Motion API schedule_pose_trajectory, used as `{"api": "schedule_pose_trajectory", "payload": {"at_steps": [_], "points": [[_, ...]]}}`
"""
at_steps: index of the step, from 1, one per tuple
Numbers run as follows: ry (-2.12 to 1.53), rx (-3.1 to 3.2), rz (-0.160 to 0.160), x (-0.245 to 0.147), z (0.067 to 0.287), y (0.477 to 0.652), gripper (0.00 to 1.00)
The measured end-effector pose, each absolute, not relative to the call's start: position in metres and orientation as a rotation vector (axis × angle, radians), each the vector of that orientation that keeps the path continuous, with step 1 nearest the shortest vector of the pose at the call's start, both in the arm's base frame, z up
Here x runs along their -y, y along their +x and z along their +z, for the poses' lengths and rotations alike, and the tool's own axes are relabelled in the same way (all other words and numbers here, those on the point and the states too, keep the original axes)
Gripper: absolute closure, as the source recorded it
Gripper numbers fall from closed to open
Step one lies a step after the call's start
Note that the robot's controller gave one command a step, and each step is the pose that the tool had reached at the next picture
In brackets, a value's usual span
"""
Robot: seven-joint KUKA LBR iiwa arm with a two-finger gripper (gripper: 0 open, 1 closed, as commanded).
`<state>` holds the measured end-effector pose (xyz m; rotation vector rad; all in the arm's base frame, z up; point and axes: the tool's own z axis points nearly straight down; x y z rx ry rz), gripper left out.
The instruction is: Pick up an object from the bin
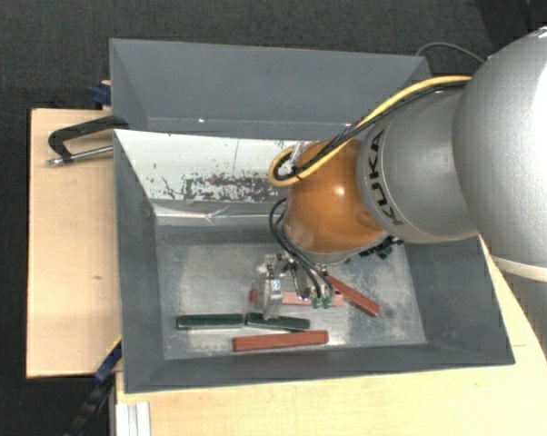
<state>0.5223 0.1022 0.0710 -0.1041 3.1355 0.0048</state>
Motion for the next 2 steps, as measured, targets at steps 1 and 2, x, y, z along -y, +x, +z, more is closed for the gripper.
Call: {"api": "schedule_pose_trajectory", "payload": {"at_steps": [1, 2], "points": [[-0.098, -3.138, 0.002, -0.099, 0.074, 0.522, 1.0], [-0.102, -3.144, 0.0, -0.101, 0.088, 0.52, 1.0]]}}
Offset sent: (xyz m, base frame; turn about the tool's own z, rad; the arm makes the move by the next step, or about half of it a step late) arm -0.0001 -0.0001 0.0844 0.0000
